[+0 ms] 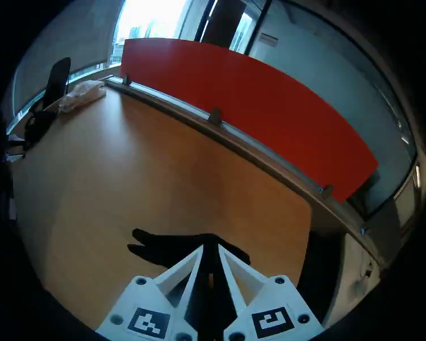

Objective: Fold towel

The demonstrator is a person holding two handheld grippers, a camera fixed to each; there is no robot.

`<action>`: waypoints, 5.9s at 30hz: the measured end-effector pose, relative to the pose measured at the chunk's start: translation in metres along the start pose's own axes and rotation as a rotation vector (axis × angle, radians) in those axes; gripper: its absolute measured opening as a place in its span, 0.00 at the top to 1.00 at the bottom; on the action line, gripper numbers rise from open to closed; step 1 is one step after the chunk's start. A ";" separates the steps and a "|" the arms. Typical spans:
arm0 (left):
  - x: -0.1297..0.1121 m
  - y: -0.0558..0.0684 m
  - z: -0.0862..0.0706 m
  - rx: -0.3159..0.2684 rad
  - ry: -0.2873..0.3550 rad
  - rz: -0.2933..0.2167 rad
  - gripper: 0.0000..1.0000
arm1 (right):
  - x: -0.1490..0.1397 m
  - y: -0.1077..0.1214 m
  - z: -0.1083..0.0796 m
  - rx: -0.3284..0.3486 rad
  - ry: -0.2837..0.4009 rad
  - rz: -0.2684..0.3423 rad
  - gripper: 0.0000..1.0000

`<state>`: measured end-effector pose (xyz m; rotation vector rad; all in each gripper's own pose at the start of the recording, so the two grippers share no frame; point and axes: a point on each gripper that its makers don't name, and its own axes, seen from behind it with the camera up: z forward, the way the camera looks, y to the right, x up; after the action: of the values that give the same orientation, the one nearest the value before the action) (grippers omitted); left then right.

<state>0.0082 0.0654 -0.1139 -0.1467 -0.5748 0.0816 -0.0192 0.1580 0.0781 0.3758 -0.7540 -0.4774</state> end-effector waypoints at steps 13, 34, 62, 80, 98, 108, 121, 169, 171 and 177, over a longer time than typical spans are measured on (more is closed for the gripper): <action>0.001 0.004 0.001 -0.009 0.001 0.002 0.02 | -0.022 0.008 -0.008 -0.018 -0.034 0.014 0.97; 0.005 0.001 -0.002 -0.028 0.007 0.030 0.01 | -0.129 0.005 -0.048 -0.078 -0.152 0.139 0.97; 0.002 -0.002 -0.008 -0.022 0.003 0.066 0.01 | -0.216 0.005 -0.052 -0.124 -0.327 0.171 0.97; 0.001 -0.002 -0.010 -0.012 0.000 0.078 0.01 | -0.262 -0.013 -0.045 -0.101 -0.424 0.208 0.97; 0.000 -0.003 -0.012 -0.003 -0.009 0.090 0.01 | -0.287 -0.016 -0.035 -0.115 -0.481 0.232 0.96; 0.000 -0.001 -0.012 -0.006 -0.009 0.089 0.01 | -0.290 -0.019 -0.037 -0.124 -0.473 0.230 0.77; 0.003 0.001 -0.011 -0.010 -0.005 0.093 0.01 | -0.291 -0.028 -0.039 -0.117 -0.458 0.239 0.03; -0.005 -0.014 -0.018 0.012 -0.006 0.070 0.01 | -0.200 -0.130 0.013 0.049 -0.265 0.243 0.24; -0.005 -0.014 -0.018 0.012 -0.007 0.070 0.01 | -0.200 -0.134 0.014 0.052 -0.267 0.240 0.24; -0.006 -0.015 -0.018 0.012 -0.007 0.069 0.01 | -0.204 -0.139 0.020 0.050 -0.278 0.231 0.27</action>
<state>0.0138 0.0482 -0.1298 -0.1548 -0.5761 0.1528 -0.2005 0.1492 -0.0903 0.2671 -1.0671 -0.2952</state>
